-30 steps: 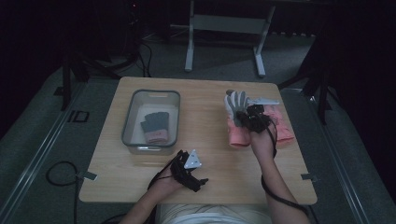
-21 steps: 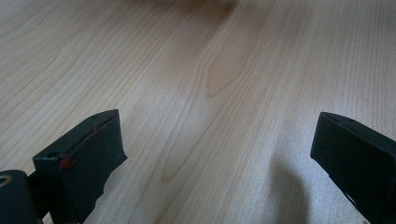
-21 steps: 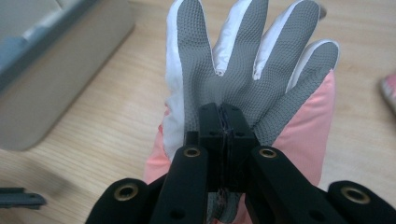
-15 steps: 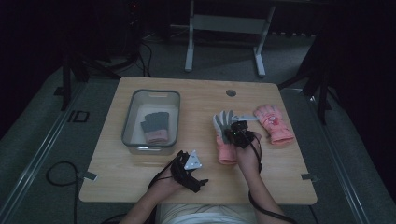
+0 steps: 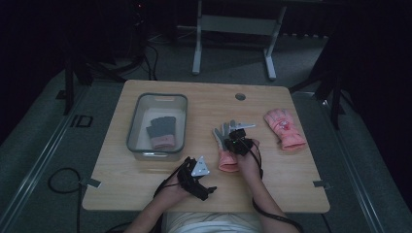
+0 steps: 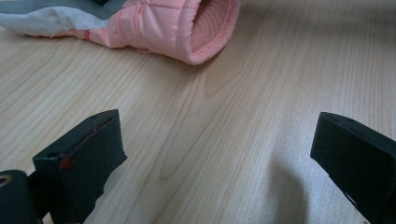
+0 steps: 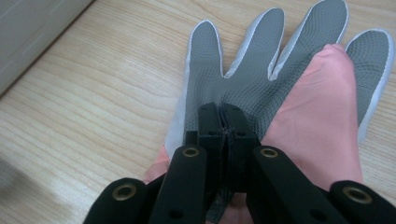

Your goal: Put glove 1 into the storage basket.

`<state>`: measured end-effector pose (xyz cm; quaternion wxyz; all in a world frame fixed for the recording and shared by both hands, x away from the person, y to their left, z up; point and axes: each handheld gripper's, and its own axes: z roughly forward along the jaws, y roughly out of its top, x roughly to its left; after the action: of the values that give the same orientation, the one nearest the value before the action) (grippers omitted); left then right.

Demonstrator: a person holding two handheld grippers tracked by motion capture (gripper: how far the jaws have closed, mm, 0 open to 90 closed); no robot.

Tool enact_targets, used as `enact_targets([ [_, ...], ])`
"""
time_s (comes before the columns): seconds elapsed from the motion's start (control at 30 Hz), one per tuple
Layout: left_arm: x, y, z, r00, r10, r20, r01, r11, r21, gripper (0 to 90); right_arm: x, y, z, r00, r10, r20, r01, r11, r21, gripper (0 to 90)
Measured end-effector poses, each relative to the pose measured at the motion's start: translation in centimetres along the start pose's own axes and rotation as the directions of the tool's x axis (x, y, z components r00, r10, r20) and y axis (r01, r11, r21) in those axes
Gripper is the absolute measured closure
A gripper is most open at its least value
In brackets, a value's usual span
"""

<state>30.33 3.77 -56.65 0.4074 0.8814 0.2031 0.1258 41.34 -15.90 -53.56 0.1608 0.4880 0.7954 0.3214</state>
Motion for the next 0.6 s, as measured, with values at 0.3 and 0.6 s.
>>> enact_targets([
  [0.3,0.0,-0.1,0.1,1.0,0.003,0.0,-0.003,1.0,0.006,2.0,0.0,0.2,-0.9,0.9999,-0.003,-0.013,0.002,1.0,-0.028,80.6],
  [0.6,0.0,-0.1,0.0,1.0,-0.007,0.0,0.007,1.0,-0.007,2.0,-2.9,1.4,-6.5,0.9997,-0.021,-0.016,0.018,0.987,-0.162,72.8],
])
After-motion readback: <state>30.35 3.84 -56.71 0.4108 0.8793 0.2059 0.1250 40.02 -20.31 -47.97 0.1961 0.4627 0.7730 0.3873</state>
